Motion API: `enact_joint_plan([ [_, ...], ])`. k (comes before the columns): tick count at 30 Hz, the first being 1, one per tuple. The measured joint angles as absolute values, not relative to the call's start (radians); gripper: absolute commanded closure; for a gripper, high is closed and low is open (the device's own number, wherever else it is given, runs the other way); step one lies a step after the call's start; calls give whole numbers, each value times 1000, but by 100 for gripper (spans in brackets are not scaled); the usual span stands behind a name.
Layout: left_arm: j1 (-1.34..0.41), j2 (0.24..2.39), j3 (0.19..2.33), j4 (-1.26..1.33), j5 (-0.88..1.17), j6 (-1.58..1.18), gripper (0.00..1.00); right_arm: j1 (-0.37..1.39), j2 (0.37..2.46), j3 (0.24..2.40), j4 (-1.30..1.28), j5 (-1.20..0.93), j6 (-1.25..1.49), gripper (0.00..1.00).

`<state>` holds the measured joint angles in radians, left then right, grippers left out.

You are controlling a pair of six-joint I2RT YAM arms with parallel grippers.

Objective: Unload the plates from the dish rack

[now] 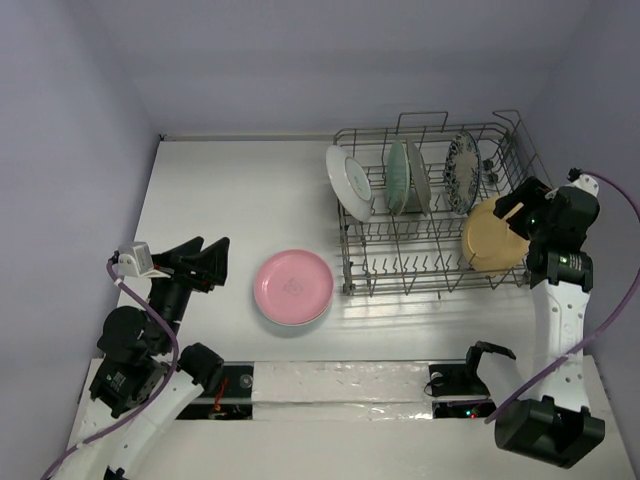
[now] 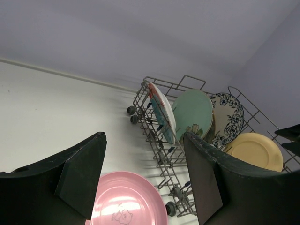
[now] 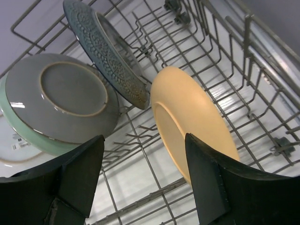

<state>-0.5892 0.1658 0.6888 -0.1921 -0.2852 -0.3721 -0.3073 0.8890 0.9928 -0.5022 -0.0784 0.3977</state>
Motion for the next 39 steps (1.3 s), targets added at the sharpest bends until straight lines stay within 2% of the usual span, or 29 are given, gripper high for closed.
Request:
enact_joint_plan([
  [2,-589,166,689,-192,-286,-372,36,-307,892,974,-490,-98,398,26],
  [6,-589,167,689,-192,-288,-372,36,-307,890,921,-485,-85,405,17],
  [9,-589,169,689,-192,-287,-372,36,-307,849,904,-488,-44,408,14],
  [18,-588,174,689,-192,-286,-372,36,-307,896,944,-468,154,403,10],
  [27,-588,175,689,-192,-288,-372,36,-308,1009,925,-447,159,408,8],
  [29,-588,175,689,-192,-289,-372,36,-307,1010,916,-437,127,407,9],
  [33,-588,175,689,-192,-289,-371,36,-308,987,886,-398,46,409,18],
  [38,-588,176,689,-192,-289,-371,36,-308,904,847,-379,-50,415,25],
  [39,-588,176,689,-192,-289,-371,36,-308,889,841,-373,-64,417,29],
])
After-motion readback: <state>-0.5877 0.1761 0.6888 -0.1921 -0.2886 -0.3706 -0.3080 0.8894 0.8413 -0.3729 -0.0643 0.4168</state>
